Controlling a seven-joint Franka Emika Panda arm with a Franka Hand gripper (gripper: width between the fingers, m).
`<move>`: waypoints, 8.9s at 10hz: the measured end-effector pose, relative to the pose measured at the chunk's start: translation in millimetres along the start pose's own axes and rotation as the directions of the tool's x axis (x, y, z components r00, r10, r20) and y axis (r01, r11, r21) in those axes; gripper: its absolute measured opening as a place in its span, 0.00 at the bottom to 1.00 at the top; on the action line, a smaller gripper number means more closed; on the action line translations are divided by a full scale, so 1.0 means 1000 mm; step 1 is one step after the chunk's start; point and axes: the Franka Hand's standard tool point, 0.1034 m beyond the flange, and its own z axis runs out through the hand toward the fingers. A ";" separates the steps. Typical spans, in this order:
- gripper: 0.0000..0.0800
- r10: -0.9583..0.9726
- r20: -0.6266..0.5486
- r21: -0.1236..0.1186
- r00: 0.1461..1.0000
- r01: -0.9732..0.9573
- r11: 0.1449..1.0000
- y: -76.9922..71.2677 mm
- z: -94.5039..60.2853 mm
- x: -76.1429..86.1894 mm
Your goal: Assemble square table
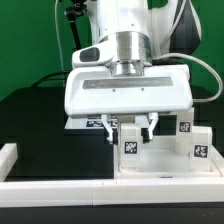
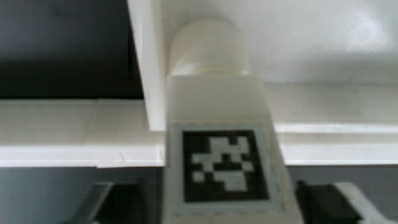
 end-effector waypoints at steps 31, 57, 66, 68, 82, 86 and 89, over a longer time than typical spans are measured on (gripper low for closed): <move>0.38 0.822 0.360 -0.253 0.441 -0.803 0.541 -0.002 0.001 0.014; 0.37 0.830 0.330 -0.264 0.450 -0.800 0.539 0.005 0.007 0.011; 0.44 0.897 0.300 -0.279 0.326 -0.869 0.409 -0.003 0.007 0.008; 0.78 0.823 0.338 -0.233 0.457 -0.806 0.544 -0.002 0.007 0.007; 0.37 0.564 0.412 -0.136 0.715 -0.564 0.814 0.001 0.010 0.011; 0.37 0.947 0.277 -0.362 0.164 -0.895 0.260 -0.004 0.009 0.007; 0.37 0.974 0.228 -0.386 0.003 -0.918 0.093 -0.008 0.010 0.007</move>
Offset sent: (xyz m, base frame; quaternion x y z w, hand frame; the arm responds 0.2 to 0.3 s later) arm 0.0000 0.0000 0.0000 0.0000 0.0000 0.0000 1.0000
